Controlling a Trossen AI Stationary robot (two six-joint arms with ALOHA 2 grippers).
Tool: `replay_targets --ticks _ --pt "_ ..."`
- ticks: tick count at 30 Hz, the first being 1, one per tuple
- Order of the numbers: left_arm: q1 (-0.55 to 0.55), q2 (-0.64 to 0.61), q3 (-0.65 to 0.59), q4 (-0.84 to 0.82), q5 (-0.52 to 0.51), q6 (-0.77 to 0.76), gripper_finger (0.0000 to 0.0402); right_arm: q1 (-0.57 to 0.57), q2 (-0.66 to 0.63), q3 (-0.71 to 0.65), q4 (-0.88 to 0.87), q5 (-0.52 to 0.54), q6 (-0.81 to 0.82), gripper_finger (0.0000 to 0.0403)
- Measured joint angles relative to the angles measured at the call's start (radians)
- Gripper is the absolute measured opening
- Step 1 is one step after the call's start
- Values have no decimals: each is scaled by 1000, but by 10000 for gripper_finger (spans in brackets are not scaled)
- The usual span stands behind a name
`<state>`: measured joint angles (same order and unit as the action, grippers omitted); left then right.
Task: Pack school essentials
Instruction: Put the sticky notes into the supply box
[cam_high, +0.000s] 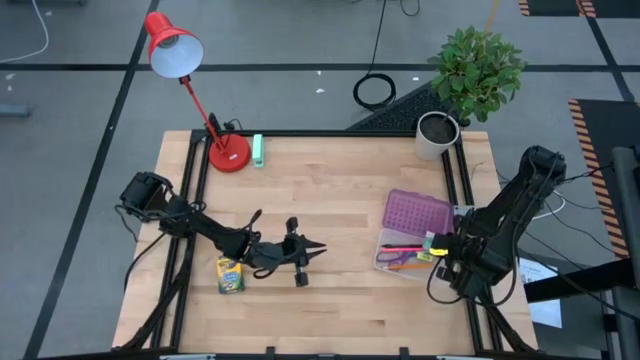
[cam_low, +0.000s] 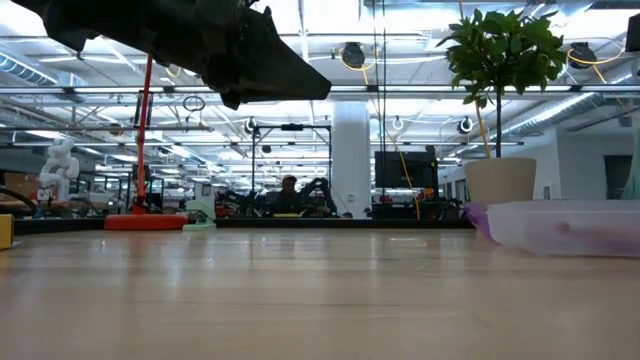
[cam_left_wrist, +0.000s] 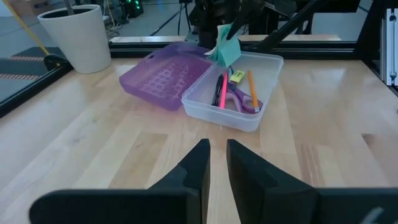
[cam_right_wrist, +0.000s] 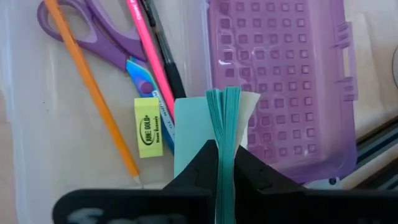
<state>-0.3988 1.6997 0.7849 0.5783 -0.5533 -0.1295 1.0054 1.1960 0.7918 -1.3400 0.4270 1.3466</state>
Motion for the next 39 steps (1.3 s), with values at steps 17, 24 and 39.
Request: replay_targets --ticks 17,24,39 --pt "-3 0 0 -7 0 3 58 0 40 0 91 22 -76 50" --pt "-6 0 0 -15 0 3 58 -3 50 0 112 -73 -76 89" --pt "-6 0 0 -15 0 -1 58 -3 42 0 201 -115 -104 161"
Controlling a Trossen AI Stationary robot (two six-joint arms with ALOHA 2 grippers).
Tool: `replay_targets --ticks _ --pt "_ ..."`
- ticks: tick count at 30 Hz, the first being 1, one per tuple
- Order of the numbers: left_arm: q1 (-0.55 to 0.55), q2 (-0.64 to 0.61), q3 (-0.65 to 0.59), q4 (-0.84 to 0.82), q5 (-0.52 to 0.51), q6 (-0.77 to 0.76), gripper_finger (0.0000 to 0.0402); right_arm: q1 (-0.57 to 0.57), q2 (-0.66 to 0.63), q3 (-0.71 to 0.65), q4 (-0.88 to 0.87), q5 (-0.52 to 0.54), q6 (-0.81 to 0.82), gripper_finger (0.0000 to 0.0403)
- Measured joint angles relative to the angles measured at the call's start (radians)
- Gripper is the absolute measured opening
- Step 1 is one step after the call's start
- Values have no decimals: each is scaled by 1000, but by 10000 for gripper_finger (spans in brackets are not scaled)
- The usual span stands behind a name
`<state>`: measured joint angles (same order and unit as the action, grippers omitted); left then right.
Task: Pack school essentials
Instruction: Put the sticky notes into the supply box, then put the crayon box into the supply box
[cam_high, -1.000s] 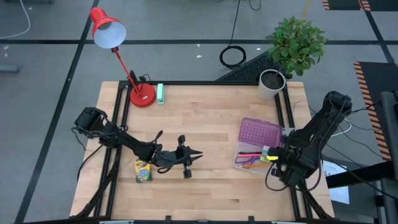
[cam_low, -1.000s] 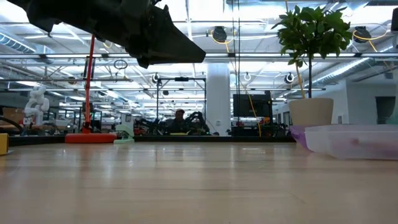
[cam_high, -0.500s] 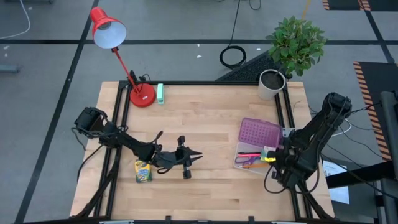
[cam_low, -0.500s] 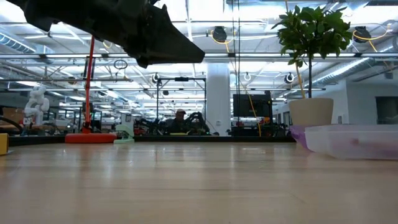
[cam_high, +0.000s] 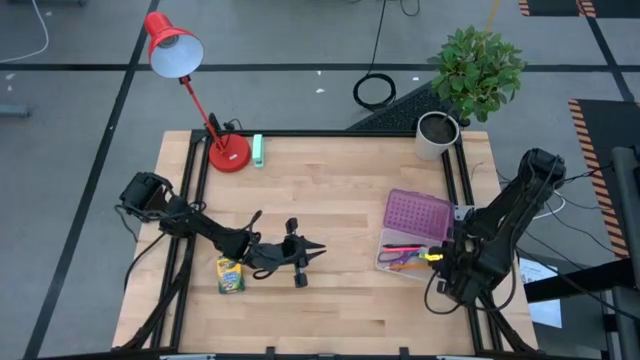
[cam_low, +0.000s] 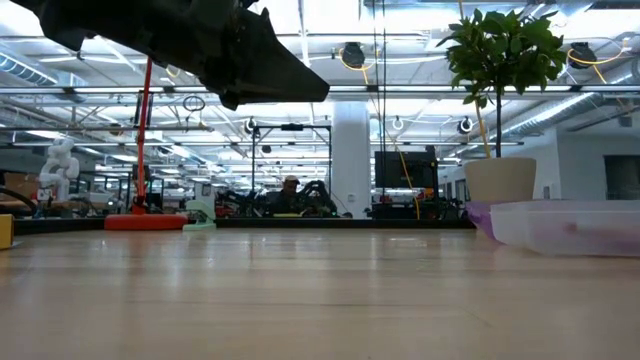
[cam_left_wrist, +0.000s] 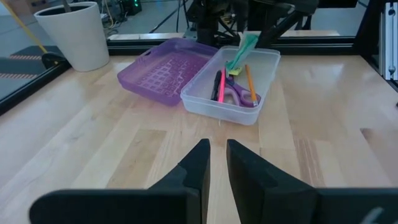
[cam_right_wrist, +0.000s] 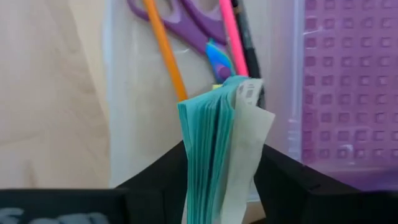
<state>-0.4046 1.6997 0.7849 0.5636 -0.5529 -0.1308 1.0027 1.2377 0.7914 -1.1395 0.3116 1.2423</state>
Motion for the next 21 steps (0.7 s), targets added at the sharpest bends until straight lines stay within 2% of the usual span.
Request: replay_targets --ticks 11,21 --pt "-3 0 0 1 1 -4 58 0 -51 0 73 -25 2 194" --pt "-5 0 0 1 1 -6 58 0 -101 0 172 -26 -41 187"
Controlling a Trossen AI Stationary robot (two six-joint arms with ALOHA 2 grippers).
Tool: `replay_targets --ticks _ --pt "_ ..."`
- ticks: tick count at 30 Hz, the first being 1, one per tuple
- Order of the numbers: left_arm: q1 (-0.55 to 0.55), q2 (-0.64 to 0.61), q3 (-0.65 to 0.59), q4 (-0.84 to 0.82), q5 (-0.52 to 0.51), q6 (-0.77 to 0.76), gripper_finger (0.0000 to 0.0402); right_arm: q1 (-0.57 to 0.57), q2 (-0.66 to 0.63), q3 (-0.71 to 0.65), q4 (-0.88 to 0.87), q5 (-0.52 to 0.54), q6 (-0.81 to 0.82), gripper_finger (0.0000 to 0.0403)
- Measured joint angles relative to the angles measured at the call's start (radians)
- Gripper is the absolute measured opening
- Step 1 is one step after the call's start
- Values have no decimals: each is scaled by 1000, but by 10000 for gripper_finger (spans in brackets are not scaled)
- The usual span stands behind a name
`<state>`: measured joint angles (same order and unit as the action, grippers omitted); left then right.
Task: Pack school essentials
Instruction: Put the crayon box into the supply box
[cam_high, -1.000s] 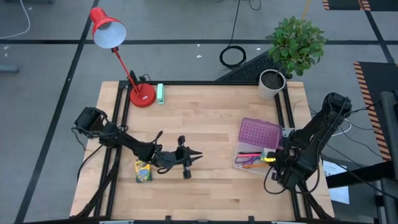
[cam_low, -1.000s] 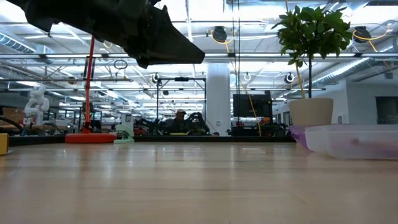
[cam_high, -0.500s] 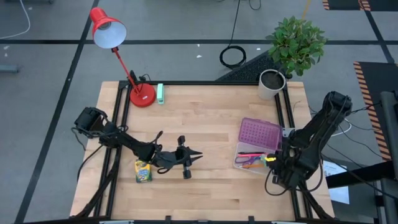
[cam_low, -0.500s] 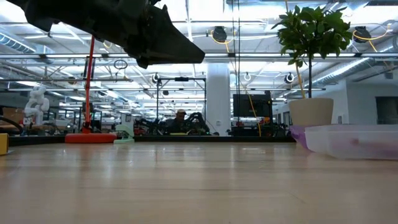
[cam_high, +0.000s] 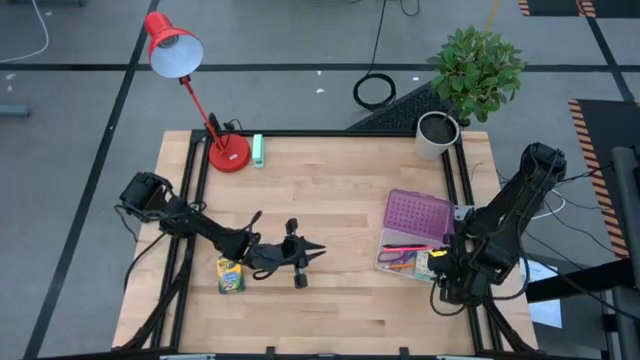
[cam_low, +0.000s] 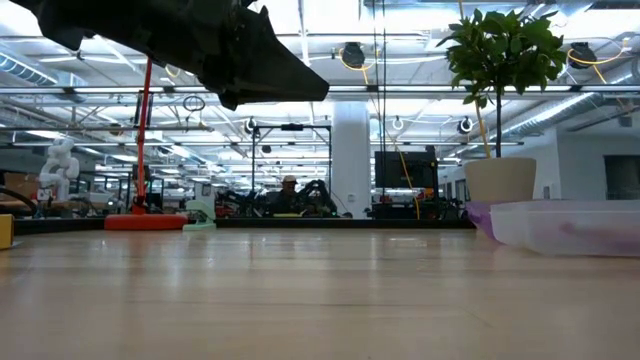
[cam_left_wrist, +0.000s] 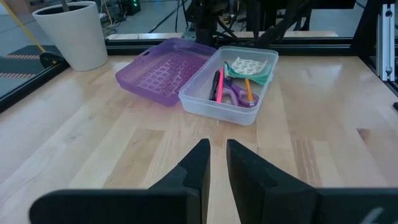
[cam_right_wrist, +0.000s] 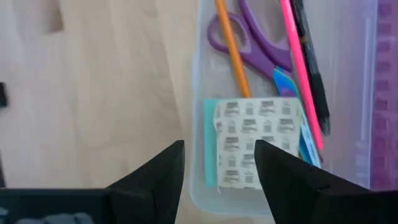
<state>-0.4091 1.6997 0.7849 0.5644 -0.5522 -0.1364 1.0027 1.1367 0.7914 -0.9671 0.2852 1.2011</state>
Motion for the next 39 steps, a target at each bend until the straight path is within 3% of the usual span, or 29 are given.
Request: replay_targets --ticks 6,16,19,22,27,30,34,39 --pt "0 0 0 0 0 0 58 0 -9 0 29 11 -26 167" --pt "0 0 0 0 0 -9 58 -2 -9 0 88 117 -103 148" --pt "0 0 0 -17 -2 -16 58 -2 -9 0 117 206 -151 148" --pt "-12 -45 -2 -181 -20 -101 58 -2 -9 0 176 383 -206 148" --pt "-51 -184 6 -493 -98 -350 58 -6 -10 -57 346 657 -401 148" --pt "-77 -239 9 -605 -129 -451 59 -27 -9 -125 492 728 -529 148" --pt "-100 -284 9 -752 -134 -597 82 -79 -9 -243 750 732 -664 148" --pt "-109 -309 8 -883 -46 -778 149 -142 -9 -389 1117 640 -842 148"
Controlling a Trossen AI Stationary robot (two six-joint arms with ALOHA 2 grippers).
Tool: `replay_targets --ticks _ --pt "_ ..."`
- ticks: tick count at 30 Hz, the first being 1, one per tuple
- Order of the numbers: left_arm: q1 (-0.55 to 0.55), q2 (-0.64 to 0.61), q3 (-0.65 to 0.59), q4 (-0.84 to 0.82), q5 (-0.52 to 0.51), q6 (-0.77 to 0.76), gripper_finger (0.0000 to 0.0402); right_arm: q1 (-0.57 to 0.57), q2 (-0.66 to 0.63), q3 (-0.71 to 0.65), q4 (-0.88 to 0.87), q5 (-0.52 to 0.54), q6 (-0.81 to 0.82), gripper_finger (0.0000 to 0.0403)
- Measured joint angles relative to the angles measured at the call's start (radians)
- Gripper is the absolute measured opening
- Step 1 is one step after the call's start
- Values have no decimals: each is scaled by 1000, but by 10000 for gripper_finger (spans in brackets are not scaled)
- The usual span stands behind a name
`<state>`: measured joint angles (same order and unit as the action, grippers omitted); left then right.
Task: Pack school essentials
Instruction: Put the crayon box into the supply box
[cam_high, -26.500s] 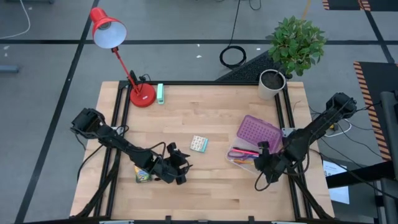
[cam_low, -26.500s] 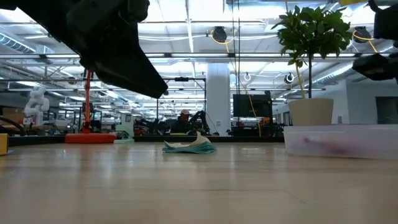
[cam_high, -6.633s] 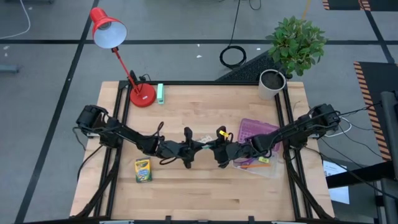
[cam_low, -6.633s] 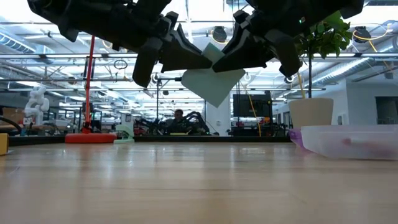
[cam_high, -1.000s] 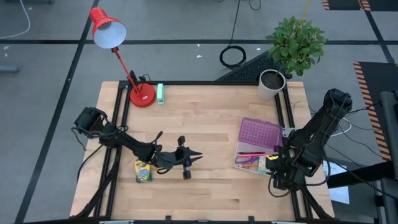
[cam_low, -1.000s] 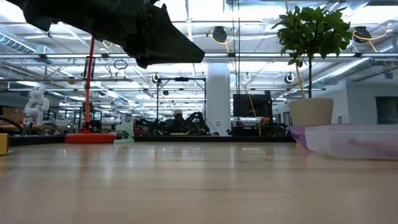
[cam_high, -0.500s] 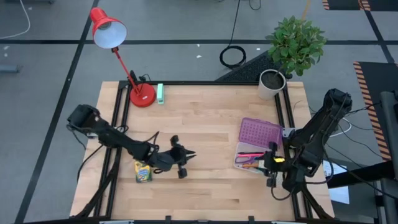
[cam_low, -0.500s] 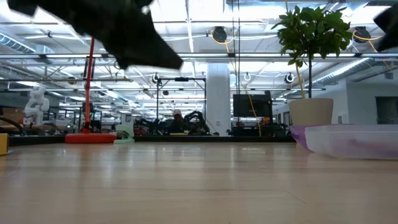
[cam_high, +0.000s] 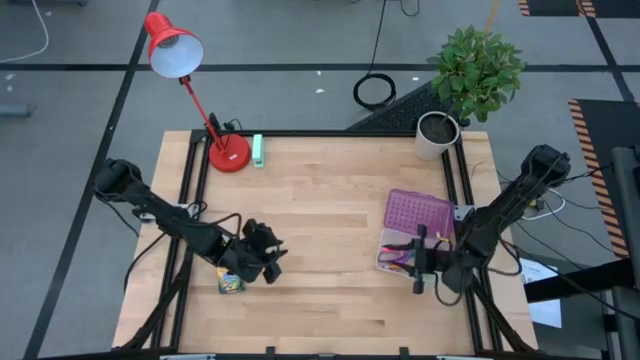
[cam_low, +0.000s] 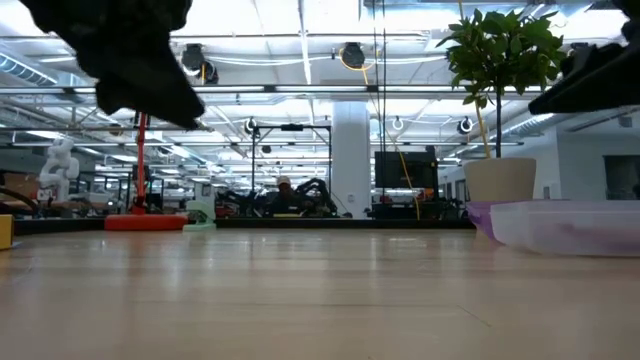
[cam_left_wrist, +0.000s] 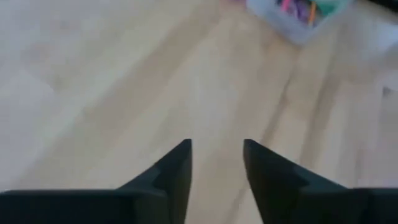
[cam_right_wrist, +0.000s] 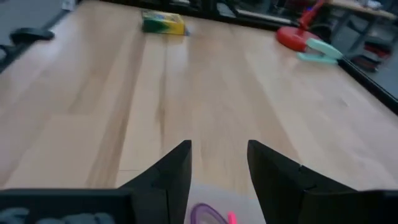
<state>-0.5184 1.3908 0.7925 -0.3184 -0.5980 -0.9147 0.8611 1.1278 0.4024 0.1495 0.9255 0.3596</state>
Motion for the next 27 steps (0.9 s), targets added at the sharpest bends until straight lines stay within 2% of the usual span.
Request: replay_targets --ticks 4,9,12,16,19,23,27 --pt "9 -7 4 -73 61 -183 192 -45 0 -81 242 -15 -98 148" --pt "30 -7 39 -243 211 -333 198 -95 0 -143 428 -50 -172 148" --pt "42 -6 68 -377 270 -394 189 -117 0 -149 445 -93 -190 148" --pt "46 -6 106 -557 336 -501 179 -135 0 -149 445 -94 -193 148" --pt "43 -6 111 -572 344 -580 178 -142 0 -149 452 -95 -193 148" --pt "28 -5 111 -587 434 -625 179 -141 0 -149 456 -121 -193 148" --pt "12 -5 111 -633 468 -783 205 -140 0 -149 459 -121 -192 148"
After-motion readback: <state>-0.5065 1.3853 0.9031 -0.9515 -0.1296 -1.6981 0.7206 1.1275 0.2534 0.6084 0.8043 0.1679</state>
